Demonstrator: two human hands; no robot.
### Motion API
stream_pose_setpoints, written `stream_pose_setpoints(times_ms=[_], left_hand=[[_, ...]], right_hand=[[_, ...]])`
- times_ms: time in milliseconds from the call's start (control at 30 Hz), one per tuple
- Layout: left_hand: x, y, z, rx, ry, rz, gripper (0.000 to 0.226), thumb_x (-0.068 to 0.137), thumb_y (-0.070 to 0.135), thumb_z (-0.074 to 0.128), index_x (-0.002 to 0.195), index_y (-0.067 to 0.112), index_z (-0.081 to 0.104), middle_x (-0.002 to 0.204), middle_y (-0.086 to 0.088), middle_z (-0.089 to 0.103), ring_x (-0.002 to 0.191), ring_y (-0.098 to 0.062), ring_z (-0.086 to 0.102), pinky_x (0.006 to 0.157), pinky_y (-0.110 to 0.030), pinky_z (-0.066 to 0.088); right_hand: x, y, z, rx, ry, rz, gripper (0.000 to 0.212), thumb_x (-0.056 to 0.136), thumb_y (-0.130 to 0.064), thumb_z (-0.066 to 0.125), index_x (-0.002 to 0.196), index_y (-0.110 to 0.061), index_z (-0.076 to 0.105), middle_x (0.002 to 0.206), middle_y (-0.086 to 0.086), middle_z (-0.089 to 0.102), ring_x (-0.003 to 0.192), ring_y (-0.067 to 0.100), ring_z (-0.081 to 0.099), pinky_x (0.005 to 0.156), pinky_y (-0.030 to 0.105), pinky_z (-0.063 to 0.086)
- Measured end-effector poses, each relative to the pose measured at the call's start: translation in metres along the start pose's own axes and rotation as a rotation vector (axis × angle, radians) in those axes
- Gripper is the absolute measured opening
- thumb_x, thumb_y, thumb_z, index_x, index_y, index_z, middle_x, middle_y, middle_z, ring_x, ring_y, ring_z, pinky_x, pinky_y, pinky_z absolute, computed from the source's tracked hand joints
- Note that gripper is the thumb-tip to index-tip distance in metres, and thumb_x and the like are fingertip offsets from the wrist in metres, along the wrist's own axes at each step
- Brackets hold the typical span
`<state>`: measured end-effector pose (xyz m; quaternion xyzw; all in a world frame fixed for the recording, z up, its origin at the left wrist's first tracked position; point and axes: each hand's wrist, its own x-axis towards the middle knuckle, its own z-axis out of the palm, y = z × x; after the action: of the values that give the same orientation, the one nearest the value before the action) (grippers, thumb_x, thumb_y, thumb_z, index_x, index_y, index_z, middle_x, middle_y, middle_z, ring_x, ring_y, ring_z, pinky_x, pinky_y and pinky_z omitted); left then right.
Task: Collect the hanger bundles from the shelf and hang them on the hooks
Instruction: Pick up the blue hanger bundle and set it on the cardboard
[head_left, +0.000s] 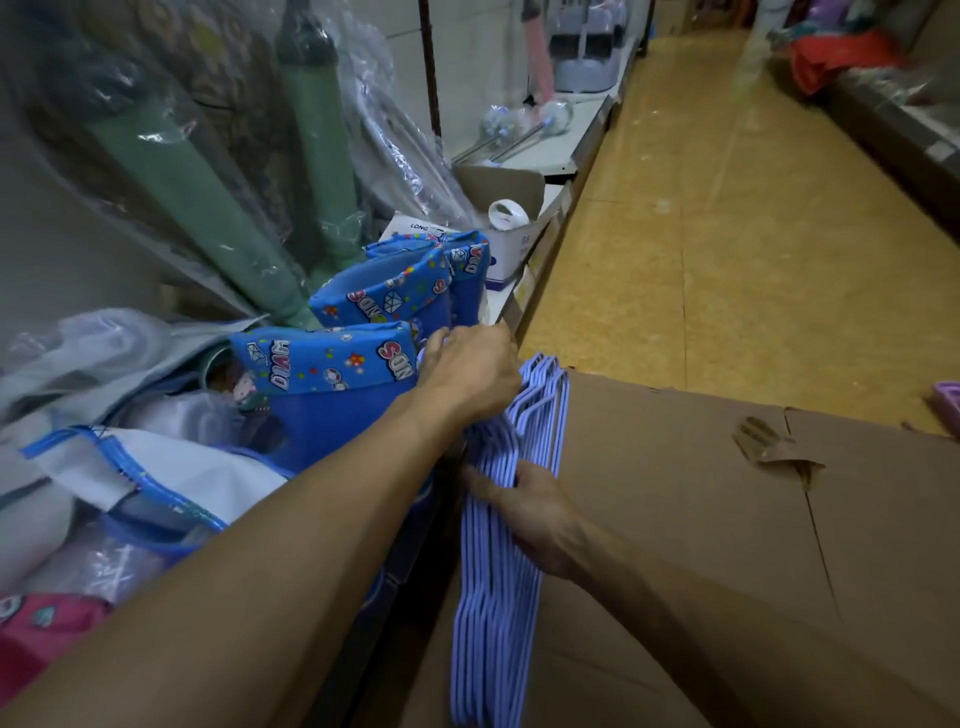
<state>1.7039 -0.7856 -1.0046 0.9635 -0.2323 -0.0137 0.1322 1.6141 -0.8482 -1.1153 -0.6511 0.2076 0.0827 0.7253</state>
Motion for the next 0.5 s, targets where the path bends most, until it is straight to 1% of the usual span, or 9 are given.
stream_pose_setpoints(times_ms=[33,67,100,133,200,267,333,433,500], left_hand=[[0.002,0.0,0.001,0.012,-0.009,-0.011,0.03,0.098,0.019,0.04,0.115,0.012,0.064,0.12,-0.015,0.066,0.114,-0.036,0.055,0.101,-0.041,0.034],[0.004,0.001,0.001,0.008,-0.006,-0.019,0.031,0.099,0.021,0.039,0.116,0.013,0.063,0.12,-0.014,0.065,0.115,-0.036,0.055,0.101,-0.041,0.033],[0.005,0.002,-0.001,-0.003,0.01,-0.028,0.032,0.1,0.023,0.038,0.117,0.014,0.063,0.121,-0.014,0.066,0.114,-0.036,0.055,0.1,-0.041,0.033],[0.006,0.003,-0.004,-0.012,0.034,-0.033,0.033,0.1,0.024,0.037,0.117,0.014,0.063,0.121,-0.014,0.066,0.114,-0.036,0.056,0.099,-0.041,0.034],[0.01,0.008,-0.009,-0.048,0.067,-0.038,0.033,0.1,0.025,0.037,0.115,0.014,0.065,0.118,-0.014,0.067,0.11,-0.036,0.057,0.096,-0.041,0.037],[0.012,0.014,-0.014,-0.161,0.072,-0.041,0.032,0.101,0.026,0.039,0.111,0.013,0.067,0.115,-0.015,0.067,0.106,-0.037,0.059,0.094,-0.041,0.044],[0.014,0.023,-0.018,-0.289,0.072,-0.025,0.032,0.101,0.028,0.042,0.111,0.013,0.068,0.112,-0.014,0.067,0.104,-0.035,0.06,0.089,-0.042,0.049],[0.007,0.039,-0.019,-0.412,0.067,0.004,0.031,0.102,0.028,0.045,0.113,0.012,0.068,0.103,-0.007,0.067,0.098,-0.024,0.059,0.079,-0.03,0.043],[0.0,0.05,-0.02,-0.475,0.064,0.044,0.028,0.102,0.028,0.047,0.113,0.015,0.07,0.098,0.0,0.067,0.092,-0.015,0.059,0.078,-0.025,0.041]], right_hand=[[-0.001,-0.002,-0.003,-0.069,-0.036,0.01,0.017,0.086,-0.027,0.076,0.095,-0.013,0.071,0.095,0.016,0.074,0.089,0.037,0.072,0.081,0.058,0.057],[-0.003,-0.006,-0.008,-0.144,-0.064,0.018,0.011,0.089,-0.022,0.073,0.095,-0.015,0.068,0.093,0.015,0.073,0.087,0.034,0.071,0.078,0.054,0.057],[-0.006,-0.009,-0.014,-0.208,-0.081,0.033,0.007,0.091,-0.016,0.07,0.094,-0.019,0.064,0.088,0.012,0.068,0.082,0.027,0.069,0.073,0.047,0.058],[-0.008,-0.011,-0.021,-0.259,-0.091,0.061,0.013,0.093,-0.011,0.067,0.094,-0.022,0.06,0.086,0.009,0.062,0.078,0.022,0.064,0.068,0.039,0.055],[-0.015,-0.018,-0.033,-0.328,-0.121,0.11,0.023,0.094,-0.007,0.065,0.107,-0.023,0.055,0.095,0.009,0.061,0.078,0.018,0.059,0.065,0.031,0.05],[-0.021,-0.025,-0.039,-0.387,-0.115,0.116,0.032,0.094,-0.012,0.067,0.123,-0.016,0.053,0.102,0.012,0.065,0.082,0.018,0.059,0.068,0.03,0.05],[-0.027,-0.029,-0.042,-0.399,-0.087,0.089,0.034,0.094,-0.017,0.067,0.125,-0.01,0.053,0.097,0.011,0.064,0.083,0.019,0.059,0.067,0.03,0.049],[-0.04,-0.034,-0.057,-0.376,-0.036,0.029,0.031,0.095,-0.017,0.065,0.123,-0.009,0.055,0.089,0.007,0.062,0.078,0.018,0.06,0.059,0.025,0.048],[-0.052,-0.041,-0.074,-0.404,-0.014,-0.023,0.026,0.096,-0.015,0.062,0.122,-0.008,0.058,0.085,0.006,0.06,0.071,0.014,0.059,0.057,0.025,0.046]])
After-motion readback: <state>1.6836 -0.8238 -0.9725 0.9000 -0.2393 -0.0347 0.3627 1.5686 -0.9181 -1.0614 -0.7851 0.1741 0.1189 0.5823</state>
